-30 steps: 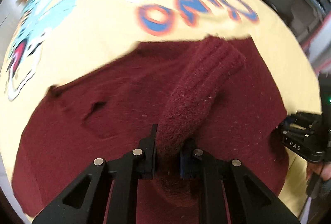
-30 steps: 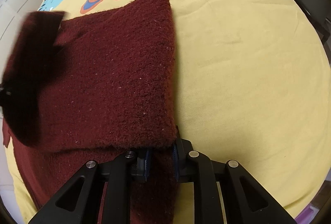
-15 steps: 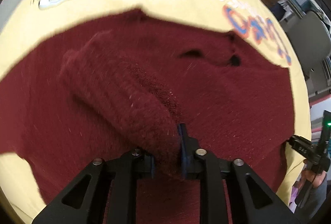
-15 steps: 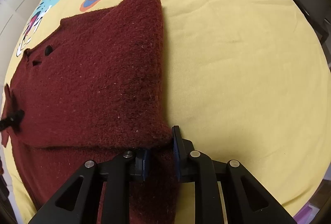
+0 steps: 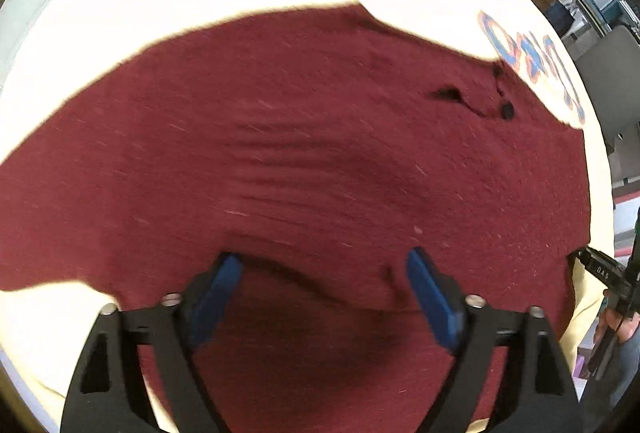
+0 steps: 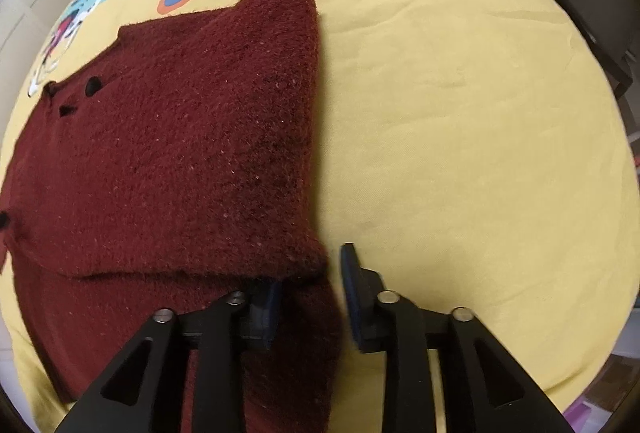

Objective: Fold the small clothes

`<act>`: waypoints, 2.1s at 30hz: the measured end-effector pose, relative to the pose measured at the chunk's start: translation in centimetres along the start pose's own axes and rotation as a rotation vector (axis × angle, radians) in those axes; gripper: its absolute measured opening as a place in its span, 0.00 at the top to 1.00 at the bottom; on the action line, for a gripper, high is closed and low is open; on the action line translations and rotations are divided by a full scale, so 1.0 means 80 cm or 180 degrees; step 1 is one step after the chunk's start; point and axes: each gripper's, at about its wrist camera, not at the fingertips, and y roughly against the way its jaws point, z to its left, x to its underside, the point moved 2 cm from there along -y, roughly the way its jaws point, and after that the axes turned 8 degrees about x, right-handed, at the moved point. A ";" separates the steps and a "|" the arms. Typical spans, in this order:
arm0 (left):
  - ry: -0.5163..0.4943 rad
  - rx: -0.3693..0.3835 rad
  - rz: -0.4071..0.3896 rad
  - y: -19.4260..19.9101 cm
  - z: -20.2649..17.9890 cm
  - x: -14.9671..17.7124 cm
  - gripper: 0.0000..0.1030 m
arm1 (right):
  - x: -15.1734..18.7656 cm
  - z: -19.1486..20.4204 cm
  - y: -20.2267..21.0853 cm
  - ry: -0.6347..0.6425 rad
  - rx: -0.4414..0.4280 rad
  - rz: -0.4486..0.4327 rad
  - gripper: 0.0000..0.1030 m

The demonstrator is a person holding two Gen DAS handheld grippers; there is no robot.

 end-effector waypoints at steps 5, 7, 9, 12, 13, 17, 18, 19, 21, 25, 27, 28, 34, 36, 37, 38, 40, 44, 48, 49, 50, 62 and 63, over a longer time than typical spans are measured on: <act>-0.0020 -0.0032 -0.0078 0.018 0.020 -0.034 0.01 | 0.005 0.007 0.013 0.0082 0.0119 -0.0014 0.53; 0.0012 -0.0089 -0.0055 0.008 0.025 -0.048 0.01 | 0.013 0.003 0.018 0.0083 0.0118 -0.0012 0.52; 0.0087 -0.0187 0.0043 -0.010 0.028 -0.056 0.01 | 0.017 0.002 0.022 0.0095 0.0136 -0.0002 0.52; 0.0116 -0.0084 0.0087 -0.033 0.030 -0.054 0.02 | 0.030 -0.002 0.029 0.0099 0.0160 0.0025 0.52; 0.0117 -0.0031 0.0122 -0.044 0.025 -0.053 0.02 | 0.031 -0.003 0.030 0.0095 0.0166 0.0033 0.51; -0.0040 -0.0176 0.0249 -0.079 0.003 -0.048 0.02 | 0.028 -0.002 0.037 0.0074 0.0181 0.0027 0.51; -0.0122 -0.0258 0.0254 -0.085 -0.005 -0.046 0.04 | 0.027 -0.007 0.038 0.0076 0.0193 0.0031 0.50; -0.0224 -0.0358 0.0246 -0.093 -0.017 -0.046 0.06 | 0.028 -0.009 0.041 0.0083 0.0211 0.0033 0.49; -0.0357 -0.0378 0.0221 -0.099 -0.035 -0.044 0.22 | 0.020 -0.010 0.041 0.0098 0.0248 0.0038 0.46; -0.0465 -0.0281 0.0194 -0.098 -0.056 -0.041 0.66 | 0.014 -0.014 0.049 0.0064 0.0259 0.0050 0.45; -0.0514 -0.0259 0.0133 -0.094 -0.063 -0.040 0.85 | 0.011 -0.017 0.056 0.0020 0.0234 0.0033 0.44; -0.0519 -0.0213 0.0111 -0.093 -0.067 -0.039 0.88 | 0.015 -0.026 0.059 0.0000 0.0209 0.0010 0.43; -0.0592 -0.0180 -0.0132 -0.038 -0.059 -0.020 0.90 | -0.032 -0.030 0.076 -0.0209 -0.0166 -0.0118 0.36; -0.0567 -0.0166 -0.0239 0.002 -0.041 0.003 0.90 | -0.053 -0.023 0.070 -0.0216 -0.0151 -0.0135 0.35; -0.0540 -0.0182 -0.0313 0.012 -0.037 0.004 0.90 | -0.060 -0.019 0.065 -0.0212 -0.0156 -0.0118 0.35; -0.0543 -0.0219 -0.0360 0.020 -0.035 0.004 0.90 | -0.068 -0.011 0.057 -0.0202 -0.0194 -0.0092 0.35; -0.0583 -0.0342 -0.0420 0.026 -0.031 0.010 0.90 | -0.074 0.003 0.042 -0.0176 -0.0270 -0.0045 0.35; -0.0457 -0.0322 -0.0336 0.026 -0.008 0.022 0.90 | -0.086 0.030 0.001 -0.0108 -0.0334 0.0100 0.35; -0.0474 -0.0361 -0.0265 0.024 0.023 0.004 0.90 | -0.083 0.032 -0.003 -0.0190 -0.0414 0.0109 0.79; -0.0475 -0.0367 -0.0252 0.020 0.024 0.003 0.90 | -0.083 0.028 0.000 -0.0272 -0.0450 0.0111 0.81; -0.0475 -0.0367 -0.0247 0.016 0.025 0.000 0.90 | -0.083 0.025 0.005 -0.0297 -0.0430 0.0076 0.82; -0.0370 -0.0476 -0.0299 -0.001 0.044 0.002 0.68 | -0.071 0.021 0.006 -0.0373 -0.0234 -0.0068 0.70; -0.0345 -0.0467 -0.0308 0.001 0.046 0.003 0.64 | -0.068 0.023 0.012 -0.0346 -0.0188 -0.0098 0.63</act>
